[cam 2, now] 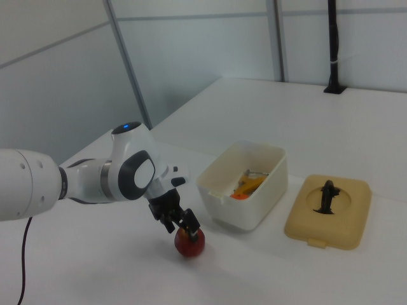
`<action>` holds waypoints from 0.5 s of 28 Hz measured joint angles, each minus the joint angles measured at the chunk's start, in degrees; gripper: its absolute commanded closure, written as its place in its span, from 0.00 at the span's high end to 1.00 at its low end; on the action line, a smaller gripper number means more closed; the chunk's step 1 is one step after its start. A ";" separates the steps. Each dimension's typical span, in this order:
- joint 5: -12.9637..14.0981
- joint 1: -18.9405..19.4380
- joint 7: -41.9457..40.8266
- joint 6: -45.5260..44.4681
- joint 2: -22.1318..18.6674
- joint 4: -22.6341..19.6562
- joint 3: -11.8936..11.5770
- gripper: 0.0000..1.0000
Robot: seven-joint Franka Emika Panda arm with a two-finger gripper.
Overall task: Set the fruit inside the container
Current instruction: 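Move the gripper to the red apple and grasp it, then lift the apple, place it in the container, release it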
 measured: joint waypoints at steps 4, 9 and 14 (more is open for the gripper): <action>-1.27 -0.03 0.03 1.00 0.88 -1.14 -0.12 0.79; -1.77 -0.28 0.07 2.07 1.47 -1.11 -0.44 0.00; -1.77 -0.46 0.25 2.59 0.68 0.01 -0.63 0.00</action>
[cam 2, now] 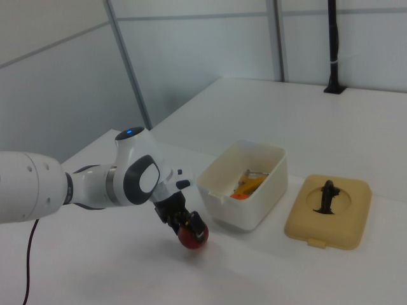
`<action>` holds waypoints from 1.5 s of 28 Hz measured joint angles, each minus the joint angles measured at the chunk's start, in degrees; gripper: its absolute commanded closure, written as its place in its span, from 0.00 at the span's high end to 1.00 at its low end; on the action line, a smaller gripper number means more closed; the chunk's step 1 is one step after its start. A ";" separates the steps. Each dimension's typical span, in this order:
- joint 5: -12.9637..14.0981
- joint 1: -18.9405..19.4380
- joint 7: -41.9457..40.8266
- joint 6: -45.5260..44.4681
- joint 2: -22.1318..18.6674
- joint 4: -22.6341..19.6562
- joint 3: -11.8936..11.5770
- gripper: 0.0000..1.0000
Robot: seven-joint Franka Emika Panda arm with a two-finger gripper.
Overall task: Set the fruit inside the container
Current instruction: 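Lift the apple, place it in the container, release it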
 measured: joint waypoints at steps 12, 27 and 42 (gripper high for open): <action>6.82 -1.81 0.51 -0.22 -6.11 6.50 -0.21 0.00; 7.92 -4.14 5.41 -0.35 2.73 18.75 -0.60 1.00; 4.78 -3.91 9.66 -0.32 3.97 20.97 -0.60 1.00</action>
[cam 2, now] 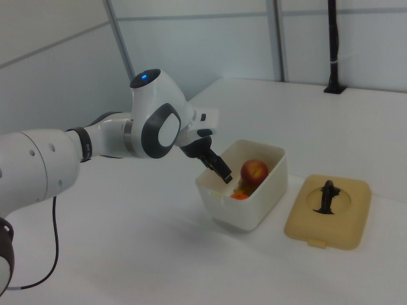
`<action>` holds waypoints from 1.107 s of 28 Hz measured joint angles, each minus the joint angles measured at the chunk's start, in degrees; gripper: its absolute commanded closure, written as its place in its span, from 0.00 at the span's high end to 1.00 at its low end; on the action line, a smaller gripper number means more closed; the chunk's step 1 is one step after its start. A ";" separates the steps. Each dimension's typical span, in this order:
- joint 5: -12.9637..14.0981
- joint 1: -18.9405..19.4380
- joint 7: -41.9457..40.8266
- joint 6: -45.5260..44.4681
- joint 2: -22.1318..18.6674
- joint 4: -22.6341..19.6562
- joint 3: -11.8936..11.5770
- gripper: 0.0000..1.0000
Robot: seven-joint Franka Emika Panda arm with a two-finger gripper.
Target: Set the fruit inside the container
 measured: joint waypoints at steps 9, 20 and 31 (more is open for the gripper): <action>0.60 -0.93 -5.41 -12.08 -2.76 0.29 -0.02 1.00; 4.19 -5.41 -23.21 -27.61 -7.17 0.34 -0.11 1.00; 4.26 -9.10 -32.50 -33.47 -9.45 0.34 -0.14 1.00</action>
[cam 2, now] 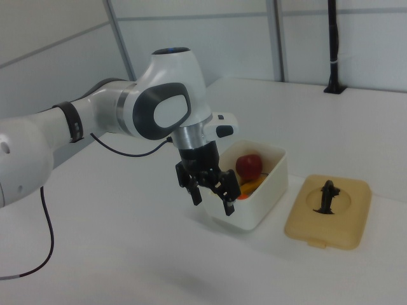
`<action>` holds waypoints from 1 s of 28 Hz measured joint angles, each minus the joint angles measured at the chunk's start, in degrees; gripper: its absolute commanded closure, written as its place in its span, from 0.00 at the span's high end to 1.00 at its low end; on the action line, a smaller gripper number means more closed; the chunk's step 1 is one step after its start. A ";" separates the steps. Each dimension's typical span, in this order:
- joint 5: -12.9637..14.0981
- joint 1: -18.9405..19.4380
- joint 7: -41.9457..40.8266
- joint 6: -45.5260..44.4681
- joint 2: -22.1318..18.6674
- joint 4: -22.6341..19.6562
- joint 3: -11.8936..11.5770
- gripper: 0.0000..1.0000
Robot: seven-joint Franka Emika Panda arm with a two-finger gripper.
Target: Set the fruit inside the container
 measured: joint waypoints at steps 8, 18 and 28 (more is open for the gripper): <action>0.00 -0.04 -1.15 -1.03 -0.39 -0.04 0.02 1.00; 0.00 -0.06 -1.17 -1.04 -0.39 -0.04 0.02 1.00; 0.00 -0.61 -1.17 -1.04 -0.64 -0.01 -0.01 1.00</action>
